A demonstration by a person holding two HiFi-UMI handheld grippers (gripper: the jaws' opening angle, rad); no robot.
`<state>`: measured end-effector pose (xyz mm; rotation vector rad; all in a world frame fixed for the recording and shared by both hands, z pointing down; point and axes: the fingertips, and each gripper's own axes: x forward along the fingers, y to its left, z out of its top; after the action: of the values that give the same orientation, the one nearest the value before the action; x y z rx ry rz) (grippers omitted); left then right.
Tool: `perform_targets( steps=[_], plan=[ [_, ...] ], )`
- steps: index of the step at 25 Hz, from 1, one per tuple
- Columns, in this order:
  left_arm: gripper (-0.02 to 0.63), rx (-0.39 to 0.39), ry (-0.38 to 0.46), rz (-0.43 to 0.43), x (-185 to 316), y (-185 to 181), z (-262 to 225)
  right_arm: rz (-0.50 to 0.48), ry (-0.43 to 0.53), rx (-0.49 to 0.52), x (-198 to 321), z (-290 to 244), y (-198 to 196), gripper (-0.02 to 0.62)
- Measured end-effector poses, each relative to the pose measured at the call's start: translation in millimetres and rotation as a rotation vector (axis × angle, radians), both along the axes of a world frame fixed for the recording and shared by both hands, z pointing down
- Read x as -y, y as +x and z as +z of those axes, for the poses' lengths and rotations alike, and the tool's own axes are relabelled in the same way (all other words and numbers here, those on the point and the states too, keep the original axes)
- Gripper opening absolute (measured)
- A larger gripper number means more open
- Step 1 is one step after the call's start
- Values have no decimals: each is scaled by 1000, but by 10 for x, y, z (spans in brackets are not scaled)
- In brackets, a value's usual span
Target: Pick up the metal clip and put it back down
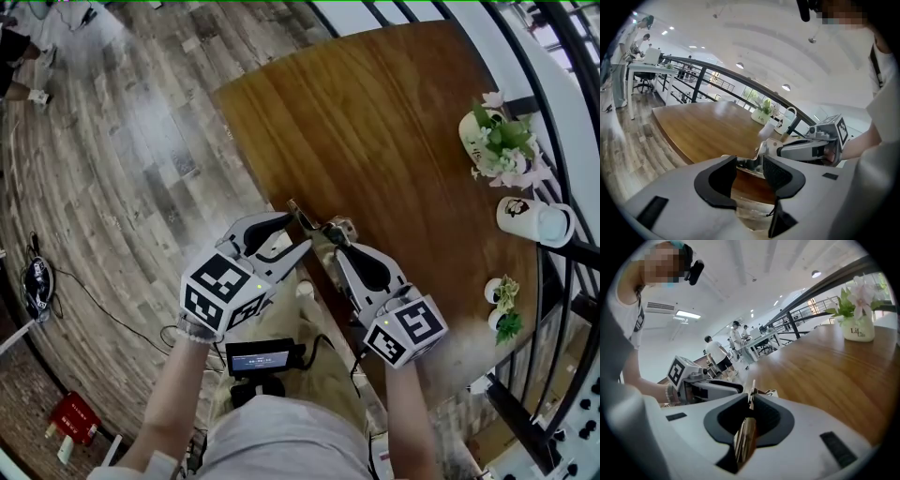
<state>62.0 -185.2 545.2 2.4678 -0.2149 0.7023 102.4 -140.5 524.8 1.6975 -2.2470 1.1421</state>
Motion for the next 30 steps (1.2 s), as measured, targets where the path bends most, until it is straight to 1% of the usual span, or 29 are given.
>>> perform_targets(
  steps=[5,10,15,21,23,24,27,30],
  plan=[
    [183,-4,-11,-26,27,-77,10,-7,-27,5,-5,138,-14,43],
    [183,-31,-11,-63,94,-114,-37,4,-65,22,-16,261,-11,43],
    [183,-42,-2,-77,108,-142,-91,5,-84,30,-17,304,13,50],
    [183,-50,12,-93,90,-176,-177,8,-103,-42,-12,345,74,84],
    [183,-49,19,-99,77,-195,-205,14,-107,-69,-11,348,98,124],
    [183,-49,25,-103,71,-205,-222,22,-105,-76,-9,339,112,132],
    [183,-52,51,-117,67,-247,-297,54,-89,-93,2,266,155,132],
    [181,-62,88,-141,80,-298,-409,67,-59,-147,3,151,198,132]
  ],
)
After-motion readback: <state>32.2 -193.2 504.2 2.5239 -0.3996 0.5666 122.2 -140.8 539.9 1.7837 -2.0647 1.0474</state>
